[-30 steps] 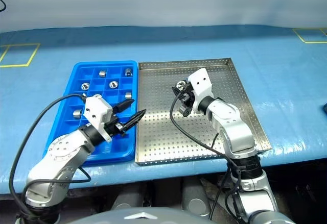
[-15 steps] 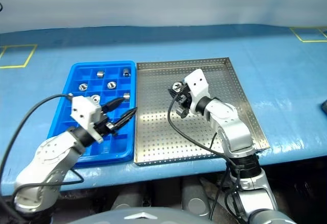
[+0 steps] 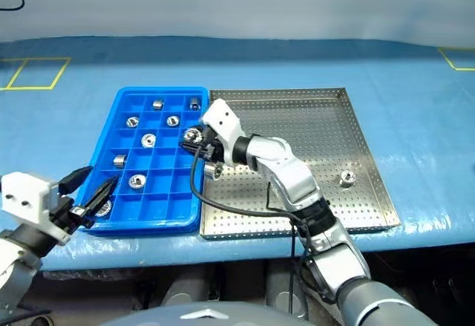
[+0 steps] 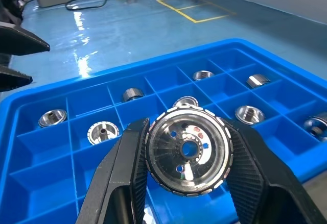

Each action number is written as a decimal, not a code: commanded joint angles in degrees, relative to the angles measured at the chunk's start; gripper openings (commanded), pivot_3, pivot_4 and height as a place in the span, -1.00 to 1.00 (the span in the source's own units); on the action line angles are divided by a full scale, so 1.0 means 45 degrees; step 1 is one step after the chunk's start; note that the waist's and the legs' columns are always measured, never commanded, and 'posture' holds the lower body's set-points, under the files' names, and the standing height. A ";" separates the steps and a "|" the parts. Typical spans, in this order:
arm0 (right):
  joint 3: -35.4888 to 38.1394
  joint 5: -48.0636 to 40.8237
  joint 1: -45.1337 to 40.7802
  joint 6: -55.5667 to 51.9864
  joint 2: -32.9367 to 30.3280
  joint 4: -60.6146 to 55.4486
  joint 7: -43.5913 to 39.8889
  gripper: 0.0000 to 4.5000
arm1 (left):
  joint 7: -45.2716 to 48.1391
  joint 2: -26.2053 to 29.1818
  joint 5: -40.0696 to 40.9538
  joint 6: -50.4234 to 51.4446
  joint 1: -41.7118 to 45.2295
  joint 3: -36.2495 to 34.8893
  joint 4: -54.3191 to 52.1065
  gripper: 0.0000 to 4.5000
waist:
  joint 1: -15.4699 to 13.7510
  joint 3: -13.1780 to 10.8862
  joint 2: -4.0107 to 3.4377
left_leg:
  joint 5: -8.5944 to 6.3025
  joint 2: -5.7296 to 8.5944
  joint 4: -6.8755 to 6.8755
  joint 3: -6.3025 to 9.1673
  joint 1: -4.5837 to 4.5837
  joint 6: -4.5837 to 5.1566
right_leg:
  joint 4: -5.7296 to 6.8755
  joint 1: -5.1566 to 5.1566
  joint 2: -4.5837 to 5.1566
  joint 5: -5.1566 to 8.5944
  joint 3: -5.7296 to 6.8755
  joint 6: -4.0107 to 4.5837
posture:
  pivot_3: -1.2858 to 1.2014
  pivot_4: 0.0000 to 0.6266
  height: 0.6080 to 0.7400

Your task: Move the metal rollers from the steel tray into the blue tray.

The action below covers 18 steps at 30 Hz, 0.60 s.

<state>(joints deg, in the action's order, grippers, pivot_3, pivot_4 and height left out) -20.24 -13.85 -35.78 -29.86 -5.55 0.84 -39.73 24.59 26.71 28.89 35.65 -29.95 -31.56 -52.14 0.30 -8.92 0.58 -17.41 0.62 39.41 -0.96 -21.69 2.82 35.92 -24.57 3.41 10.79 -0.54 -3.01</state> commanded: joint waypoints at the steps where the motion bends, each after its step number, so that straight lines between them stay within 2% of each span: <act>1: -0.0228 0.0015 -0.0592 0.0747 0.0474 0.0704 -0.0533 -0.22 | -0.0236 -0.0276 0.0129 -0.0337 -0.0283 -0.0007 -0.0861 0.23 | -0.0077 0.0000 -0.0001 | 0.0003 0.0000 -0.0002 0.0004 0.0000 -0.0006 | 0.0000 0.0000 -0.0001 0.0001 0.0003 0.0002 | 0.15 -0.52 1.00; 7: -0.0704 0.0303 -0.1137 0.1355 0.1119 0.2276 -0.1282 -0.22 | -0.0468 -0.0605 0.0173 -0.0468 -0.0767 0.0054 -0.1182 0.23 | -0.0271 -0.0001 -0.0001 | 0.0018 0.0000 -0.0030 0.0016 0.0004 -0.0033 | 0.0002 -0.0003 -0.0015 0.0011 0.0011 0.0020 | 0.17 -0.52 1.00; 18: -0.0514 0.0918 -0.2387 0.2319 0.2198 0.5165 -0.1408 -0.22 | -0.0659 -0.0771 0.0094 -0.0653 -0.0821 0.0687 -0.1156 0.23 | -0.0348 -0.0002 -0.0004 | 0.0053 -0.0003 -0.0062 0.0122 0.0005 -0.0096 | 0.0004 0.0010 -0.0033 0.0040 0.0100 0.0068 | 0.18 -0.52 1.00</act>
<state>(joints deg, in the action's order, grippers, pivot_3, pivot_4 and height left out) -23.17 -9.92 -44.94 -21.33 3.33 22.81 -45.33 22.06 23.06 29.41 34.25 -33.81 -28.56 -54.88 -1.27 -8.93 0.56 -17.16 0.61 39.12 -0.38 -21.67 2.36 35.94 -24.52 3.26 10.98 -0.05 -2.68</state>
